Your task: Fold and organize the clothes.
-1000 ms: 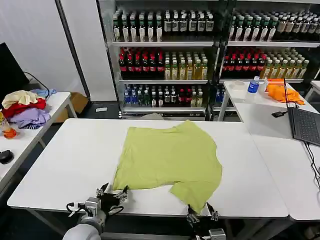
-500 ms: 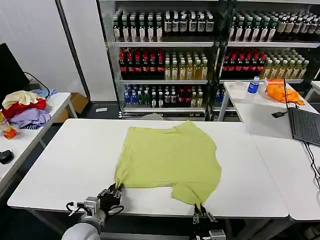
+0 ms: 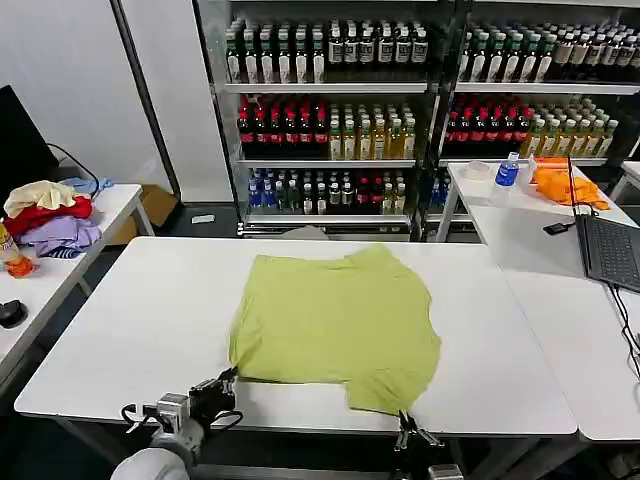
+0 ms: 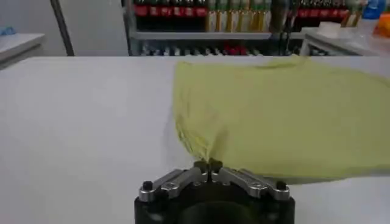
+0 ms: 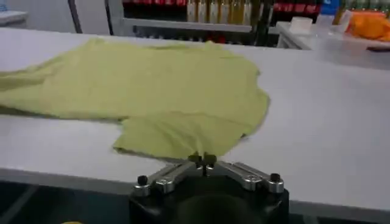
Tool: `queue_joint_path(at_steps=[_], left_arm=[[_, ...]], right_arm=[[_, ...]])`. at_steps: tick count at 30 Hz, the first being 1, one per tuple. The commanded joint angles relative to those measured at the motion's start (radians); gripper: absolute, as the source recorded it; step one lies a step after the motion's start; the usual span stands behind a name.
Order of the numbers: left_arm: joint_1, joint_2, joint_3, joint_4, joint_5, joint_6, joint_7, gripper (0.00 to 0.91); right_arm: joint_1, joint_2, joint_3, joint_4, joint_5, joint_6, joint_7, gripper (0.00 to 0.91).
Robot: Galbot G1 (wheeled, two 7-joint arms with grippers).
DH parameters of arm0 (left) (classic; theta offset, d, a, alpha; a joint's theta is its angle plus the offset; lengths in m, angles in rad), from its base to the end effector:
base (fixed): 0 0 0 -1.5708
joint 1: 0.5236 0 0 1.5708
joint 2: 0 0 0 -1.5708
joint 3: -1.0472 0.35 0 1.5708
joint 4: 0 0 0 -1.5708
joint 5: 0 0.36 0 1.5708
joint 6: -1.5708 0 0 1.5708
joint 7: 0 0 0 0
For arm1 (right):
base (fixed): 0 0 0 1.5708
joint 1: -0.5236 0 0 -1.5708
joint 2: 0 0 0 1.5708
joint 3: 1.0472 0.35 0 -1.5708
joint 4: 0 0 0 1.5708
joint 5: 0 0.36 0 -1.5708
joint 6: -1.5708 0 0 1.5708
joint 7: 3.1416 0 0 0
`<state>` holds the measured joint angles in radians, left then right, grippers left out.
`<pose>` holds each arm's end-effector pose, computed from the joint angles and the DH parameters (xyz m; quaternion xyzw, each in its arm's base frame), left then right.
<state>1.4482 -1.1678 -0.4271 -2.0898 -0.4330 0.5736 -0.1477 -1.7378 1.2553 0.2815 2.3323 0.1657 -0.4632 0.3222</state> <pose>0.2203 0.0395 -0.2775 -0.0776 -0.9619 -0.0052 0.2620 0.1211 0.0279 -0.2505 0.0427 -0.9734 0.0378 0.2220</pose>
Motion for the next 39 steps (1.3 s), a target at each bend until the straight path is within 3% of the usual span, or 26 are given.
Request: queue_joint_path(at_steps=[1, 8, 16, 26, 39], left_arm=[[0.076, 0.027, -0.048, -0.166, -0.030, 0.002, 0.001, 0.020], [-0.015, 0.103, -0.012, -0.106, -0.046, 0.002, 0.000, 0.020], [-0.184, 0.136, 0.046, 0.039, -0.072, -0.002, 0.000, 0.020], [-0.321, 0.142, 0.132, 0.170, -0.065, -0.002, -0.002, 0.020], [-0.392, 0.100, 0.202, 0.264, -0.029, -0.015, -0.011, 0.020]], right_arm=[[-0.048, -0.038, 0.074, 0.117, -0.001, 0.004, -0.022, 0.000], [0.090, -0.101, 0.147, 0.064, 0.069, 0.001, -0.040, 0.000], [0.365, -0.191, 0.100, -0.082, 0.154, -0.022, -0.048, 0.000], [0.606, -0.262, -0.021, -0.265, 0.157, -0.019, -0.071, 0.000], [0.737, -0.241, -0.087, -0.440, 0.109, 0.020, -0.087, 0.000]])
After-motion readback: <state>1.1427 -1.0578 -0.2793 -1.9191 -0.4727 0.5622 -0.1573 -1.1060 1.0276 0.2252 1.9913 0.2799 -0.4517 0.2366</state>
